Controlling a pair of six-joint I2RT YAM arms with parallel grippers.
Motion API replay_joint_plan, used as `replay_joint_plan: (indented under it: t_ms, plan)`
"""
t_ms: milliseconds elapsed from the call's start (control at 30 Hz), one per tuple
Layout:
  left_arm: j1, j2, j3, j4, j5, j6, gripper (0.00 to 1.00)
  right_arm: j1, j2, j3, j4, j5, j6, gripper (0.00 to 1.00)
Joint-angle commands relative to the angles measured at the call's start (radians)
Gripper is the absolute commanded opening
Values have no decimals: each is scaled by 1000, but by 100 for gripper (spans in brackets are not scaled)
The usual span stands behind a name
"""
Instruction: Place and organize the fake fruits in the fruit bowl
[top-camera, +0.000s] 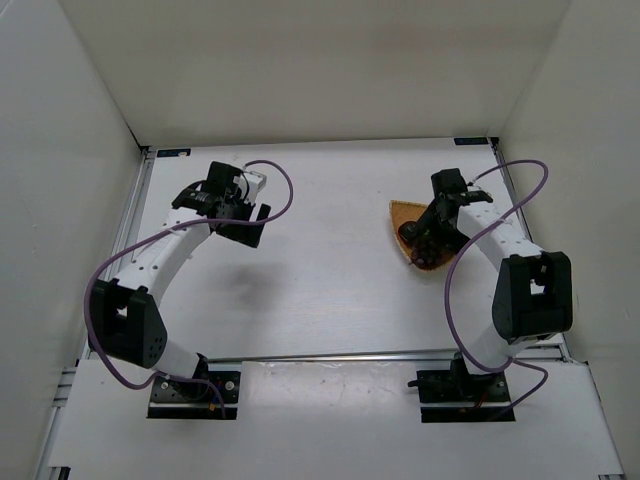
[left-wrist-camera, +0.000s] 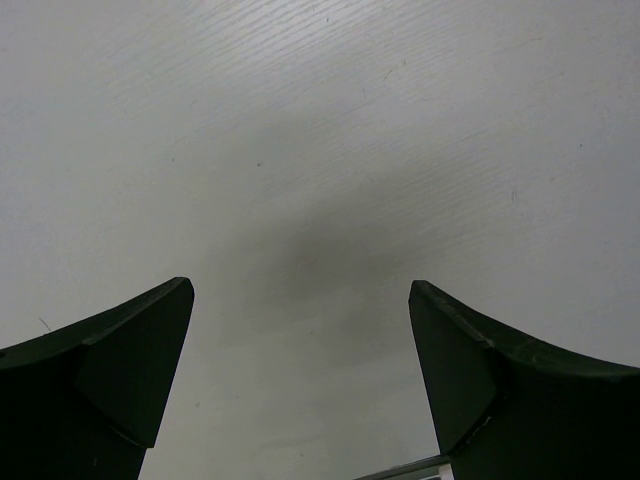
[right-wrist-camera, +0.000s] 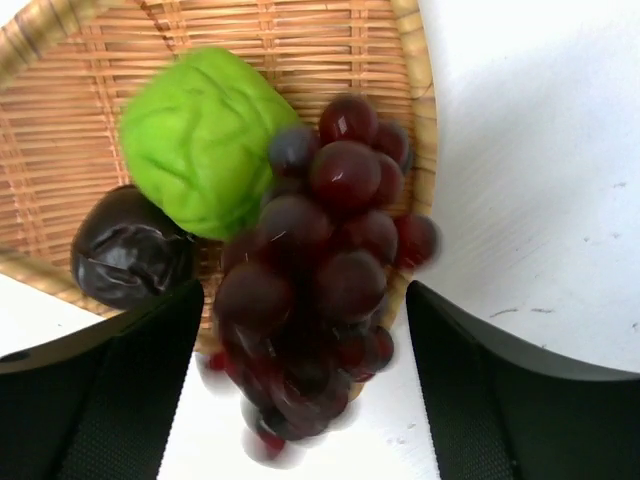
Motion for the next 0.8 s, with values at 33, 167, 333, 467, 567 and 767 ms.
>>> replay_joint_plan:
  t_ms: [33,167,333,467,567,767]
  plan:
    - [2,-36,-16,3,21,-8,100,2,-30,44,-19,33,-3,96]
    - [2,-36,-7,3,10,-8,100,11,-109,44,-45,44,-24,100]
    - [2,-56,13,3,-28,11,100,11,-263,54,-131,53,-96,100]
    - [33,-90,13,3,-66,11,100,-81,-374,-5,-213,-106,-159,100]
    - [74,-122,-8,3,-92,11,100,-165,-495,-114,-260,-141,-178,100]
    - [148,-222,-102,-6,-134,2,100,-221,-765,-300,-302,-217,-149,100]
